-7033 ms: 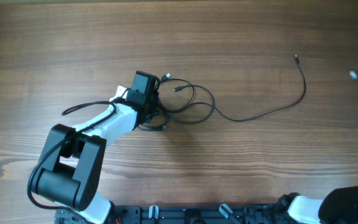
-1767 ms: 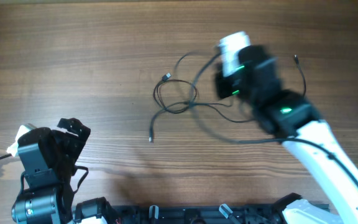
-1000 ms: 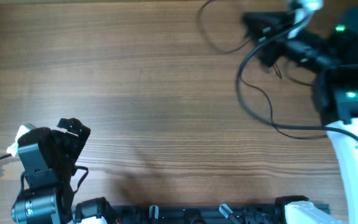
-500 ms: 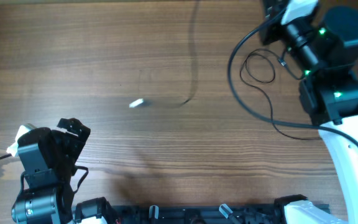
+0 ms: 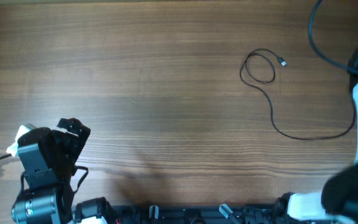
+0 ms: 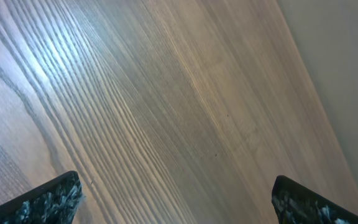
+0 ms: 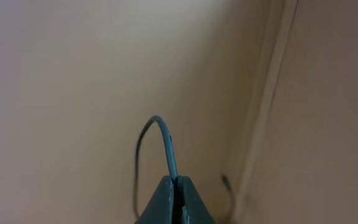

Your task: Untangle cables

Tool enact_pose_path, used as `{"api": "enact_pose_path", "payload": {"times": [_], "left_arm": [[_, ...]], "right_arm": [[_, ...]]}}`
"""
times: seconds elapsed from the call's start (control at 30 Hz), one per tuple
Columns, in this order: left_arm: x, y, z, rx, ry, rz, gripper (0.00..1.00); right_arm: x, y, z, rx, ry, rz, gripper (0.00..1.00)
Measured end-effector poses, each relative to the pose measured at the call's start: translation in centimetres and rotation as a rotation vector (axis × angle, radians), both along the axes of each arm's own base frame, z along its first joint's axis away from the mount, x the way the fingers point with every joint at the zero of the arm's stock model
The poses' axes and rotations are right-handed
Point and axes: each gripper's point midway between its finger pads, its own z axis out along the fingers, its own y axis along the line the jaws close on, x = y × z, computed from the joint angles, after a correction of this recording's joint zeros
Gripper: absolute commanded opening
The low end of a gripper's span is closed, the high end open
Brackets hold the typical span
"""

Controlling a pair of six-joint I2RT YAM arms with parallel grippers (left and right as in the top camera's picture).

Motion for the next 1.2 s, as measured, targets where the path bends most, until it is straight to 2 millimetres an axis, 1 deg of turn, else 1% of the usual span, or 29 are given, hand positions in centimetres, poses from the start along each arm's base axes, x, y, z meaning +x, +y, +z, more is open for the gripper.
{"api": "enact_pose_path", "payload": {"times": [0.07,0.13,0.17,0.23,0.27,0.4,0.47,0.5,0.53,0.57,0.6,0.63,0.67,0.7,0.77,0.8,0.87,0.9,0.93,1.0,1.03,1.13,1.2], "left_arm": [[0.0,0.0,0.0,0.0,-0.001,0.0,1.0],[0.0,0.0,0.0,0.0,0.0,0.0,1.0],[0.0,0.0,0.0,0.0,0.0,0.0,1.0],[0.0,0.0,0.0,0.0,0.0,0.0,1.0],[0.0,0.0,0.0,0.0,0.0,0.0,1.0],[0.0,0.0,0.0,0.0,-0.001,0.0,1.0],[0.0,0.0,0.0,0.0,0.0,0.0,1.0],[0.0,0.0,0.0,0.0,0.0,0.0,1.0],[0.0,0.0,0.0,0.0,0.0,0.0,1.0],[0.0,0.0,0.0,0.0,-0.001,0.0,1.0],[0.0,0.0,0.0,0.0,0.0,0.0,1.0],[0.0,0.0,0.0,0.0,0.0,0.0,1.0],[0.0,0.0,0.0,0.0,0.0,0.0,1.0],[0.0,0.0,0.0,0.0,0.0,0.0,1.0],[0.0,0.0,0.0,0.0,0.0,0.0,1.0],[0.0,0.0,0.0,0.0,0.0,0.0,1.0],[0.0,0.0,0.0,0.0,0.0,0.0,1.0],[0.0,0.0,0.0,0.0,-0.001,0.0,1.0],[0.0,0.0,0.0,0.0,-0.001,0.0,1.0],[0.0,0.0,0.0,0.0,0.0,0.0,1.0],[0.0,0.0,0.0,0.0,0.0,0.0,1.0],[0.0,0.0,0.0,0.0,0.0,0.0,1.0],[0.0,0.0,0.0,0.0,0.0,0.0,1.0]], "right_arm": [[2.4,-1.5,-5.7,0.036,0.102,0.016,0.04],[4.1,-1.7,-9.3,0.086,0.136,0.05,0.04],[5.0,-1.7,-10.9,0.125,0.125,0.073,0.04],[5.8,-1.6,-11.3,0.172,0.07,0.094,0.04],[6.1,-1.6,-11.0,0.184,0.034,0.103,0.04],[6.1,-1.4,-8.0,0.168,-0.108,0.132,0.04],[5.9,-1.5,-6.3,0.089,-0.18,0.131,0.05],[5.9,-1.6,-5.9,0.03,-0.191,0.123,0.05],[6.0,-2.0,-6.1,-0.043,-0.175,0.105,0.05],[6.1,-2.4,-6.8,-0.115,-0.137,0.083,0.05],[6.4,-3.0,-7.9,-0.192,-0.085,0.06,0.05],[6.6,-3.9,-9.7,-0.279,-0.012,0.033,0.05],[6.9,-4.8,-12.0,-0.334,0.063,0.016,0.05],[7.1,-5.5,-13.6,-0.356,0.112,0.01,0.05],[7.3,-6.8,-17.9,-0.393,0.234,0.002,0.04],[7.3,-7.3,-19.6,-0.391,0.278,0.002,0.04],[7.0,-8.4,-25.5,-0.304,0.416,0.015,0.04],[6.9,-8.4,-27.4,-0.243,0.447,0.024,0.04],[6.8,-8.4,-28.6,-0.193,0.452,0.027,0.04],[6.9,-8.3,-29.6,-0.104,0.422,0.027,0.04],[7.1,-8.3,-29.4,-0.068,0.385,0.023,0.04],[7.7,-8.4,-26.5,-0.067,0.253,0.014,0.04],[8.1,-8.9,-23.4,-0.087,0.157,0.003,0.04]]}}
